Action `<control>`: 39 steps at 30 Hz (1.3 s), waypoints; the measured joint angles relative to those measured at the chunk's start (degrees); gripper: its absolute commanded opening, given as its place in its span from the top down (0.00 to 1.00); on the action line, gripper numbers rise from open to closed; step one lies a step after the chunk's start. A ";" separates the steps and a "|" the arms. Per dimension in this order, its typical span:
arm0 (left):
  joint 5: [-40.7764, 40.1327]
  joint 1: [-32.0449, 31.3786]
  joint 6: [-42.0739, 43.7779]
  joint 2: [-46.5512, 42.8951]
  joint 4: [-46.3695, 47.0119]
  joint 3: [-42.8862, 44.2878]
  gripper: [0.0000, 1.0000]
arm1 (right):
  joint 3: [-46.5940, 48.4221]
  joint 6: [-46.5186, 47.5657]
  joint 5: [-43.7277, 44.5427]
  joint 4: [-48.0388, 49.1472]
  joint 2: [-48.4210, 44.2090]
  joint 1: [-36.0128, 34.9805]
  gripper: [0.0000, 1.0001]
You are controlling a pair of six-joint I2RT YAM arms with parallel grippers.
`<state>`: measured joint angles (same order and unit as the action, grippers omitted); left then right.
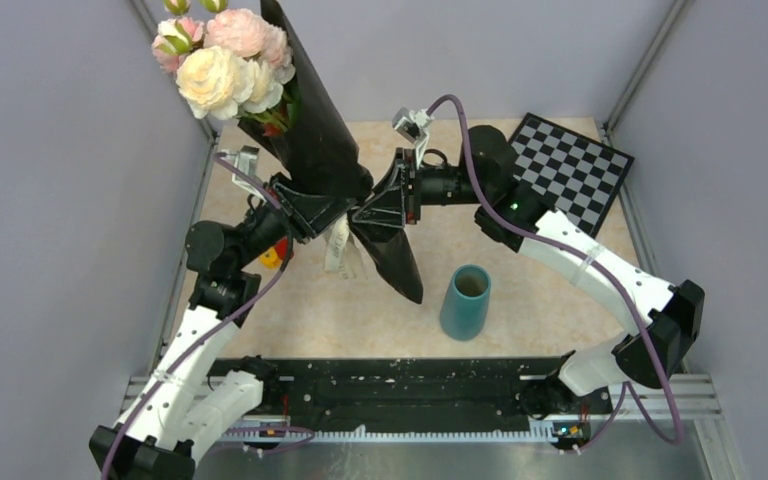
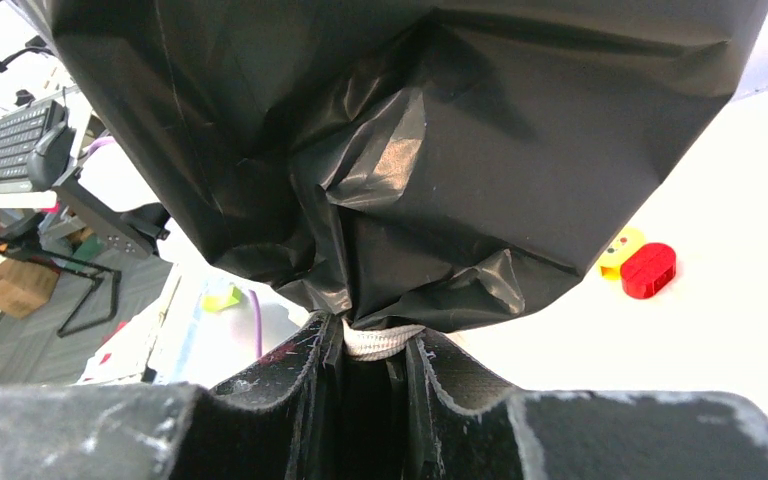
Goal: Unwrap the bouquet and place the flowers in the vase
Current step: Place the fake flower at the center of the board.
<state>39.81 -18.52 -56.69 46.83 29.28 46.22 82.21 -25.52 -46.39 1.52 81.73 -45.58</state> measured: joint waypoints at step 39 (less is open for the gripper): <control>-28.92 0.20 25.40 32.61 -44.30 9.18 1.00 | -13.86 3.89 42.91 -18.69 -17.55 12.24 0.21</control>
<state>10.90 -18.33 -31.29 79.44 -15.03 55.40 68.36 -21.63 -3.49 -17.17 64.18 -33.34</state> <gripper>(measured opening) 0.119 0.792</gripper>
